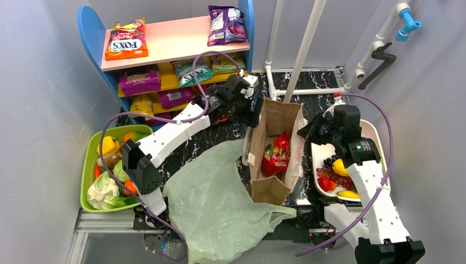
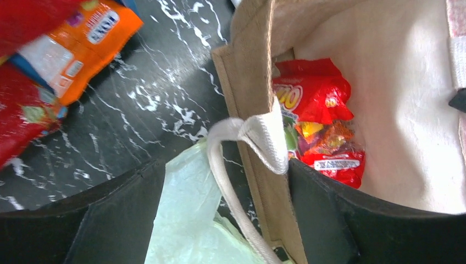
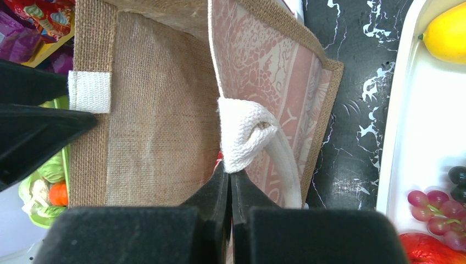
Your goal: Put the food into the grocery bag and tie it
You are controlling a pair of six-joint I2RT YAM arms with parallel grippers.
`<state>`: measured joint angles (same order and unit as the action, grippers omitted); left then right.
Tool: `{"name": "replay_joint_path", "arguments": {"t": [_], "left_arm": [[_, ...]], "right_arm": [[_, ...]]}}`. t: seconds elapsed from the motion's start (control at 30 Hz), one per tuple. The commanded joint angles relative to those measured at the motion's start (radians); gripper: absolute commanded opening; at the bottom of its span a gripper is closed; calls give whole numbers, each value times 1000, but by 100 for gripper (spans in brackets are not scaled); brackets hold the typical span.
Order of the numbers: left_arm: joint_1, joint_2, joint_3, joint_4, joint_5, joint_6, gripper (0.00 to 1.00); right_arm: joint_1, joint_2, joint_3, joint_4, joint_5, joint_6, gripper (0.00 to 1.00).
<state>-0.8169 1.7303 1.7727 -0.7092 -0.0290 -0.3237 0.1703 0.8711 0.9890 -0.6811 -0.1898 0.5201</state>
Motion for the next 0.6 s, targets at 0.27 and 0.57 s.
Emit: {"name": "replay_joint_path", "arguments": {"t": [0.27, 0.57], "left_arm": [[-13, -74, -83, 94, 103, -141, 59], [-64, -50, -125, 112, 68, -181, 0]], "right_arm": [[0, -8, 8, -2, -17, -13, 1], [0, -7, 16, 6, 6, 6, 1]]}}
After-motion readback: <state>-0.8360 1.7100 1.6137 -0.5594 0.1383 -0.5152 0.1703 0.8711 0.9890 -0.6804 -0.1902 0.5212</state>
